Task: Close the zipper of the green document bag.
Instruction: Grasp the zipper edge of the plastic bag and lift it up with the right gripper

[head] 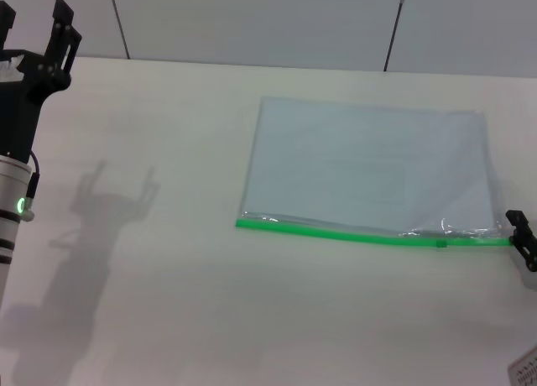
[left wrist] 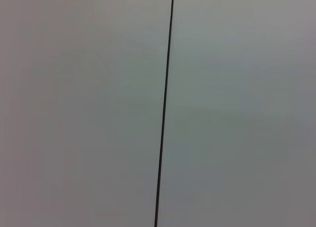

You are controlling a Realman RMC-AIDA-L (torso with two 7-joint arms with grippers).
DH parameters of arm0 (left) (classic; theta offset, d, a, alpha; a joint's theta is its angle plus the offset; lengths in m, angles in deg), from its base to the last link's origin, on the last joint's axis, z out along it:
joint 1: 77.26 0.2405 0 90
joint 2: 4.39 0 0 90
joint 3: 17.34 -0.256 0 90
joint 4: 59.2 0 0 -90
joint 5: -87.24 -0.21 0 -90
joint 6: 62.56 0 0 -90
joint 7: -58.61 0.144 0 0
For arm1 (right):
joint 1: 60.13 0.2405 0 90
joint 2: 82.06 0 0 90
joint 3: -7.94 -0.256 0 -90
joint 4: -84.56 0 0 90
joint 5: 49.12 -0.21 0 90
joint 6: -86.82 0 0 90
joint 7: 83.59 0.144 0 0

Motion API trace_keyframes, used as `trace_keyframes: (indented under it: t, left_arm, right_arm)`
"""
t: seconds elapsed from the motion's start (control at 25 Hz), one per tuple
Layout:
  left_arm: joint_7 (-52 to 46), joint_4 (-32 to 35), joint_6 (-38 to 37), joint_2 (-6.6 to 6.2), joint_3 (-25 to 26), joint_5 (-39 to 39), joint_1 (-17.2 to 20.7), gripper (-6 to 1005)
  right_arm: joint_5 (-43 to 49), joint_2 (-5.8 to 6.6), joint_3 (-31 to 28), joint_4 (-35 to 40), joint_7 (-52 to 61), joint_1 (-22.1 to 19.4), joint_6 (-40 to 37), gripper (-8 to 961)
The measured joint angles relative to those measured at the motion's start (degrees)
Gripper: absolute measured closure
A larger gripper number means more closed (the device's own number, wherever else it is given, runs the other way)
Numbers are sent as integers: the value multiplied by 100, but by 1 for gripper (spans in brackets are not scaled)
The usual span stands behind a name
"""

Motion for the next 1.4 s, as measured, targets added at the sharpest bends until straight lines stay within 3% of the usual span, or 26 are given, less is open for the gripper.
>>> trace_keyframes:
  t: [1.4]
  left_arm:
    - [-27, 0, -18, 3, 0, 4, 11, 229]
  right_arm:
    - [-292, 6, 255, 70, -395, 18, 316, 131]
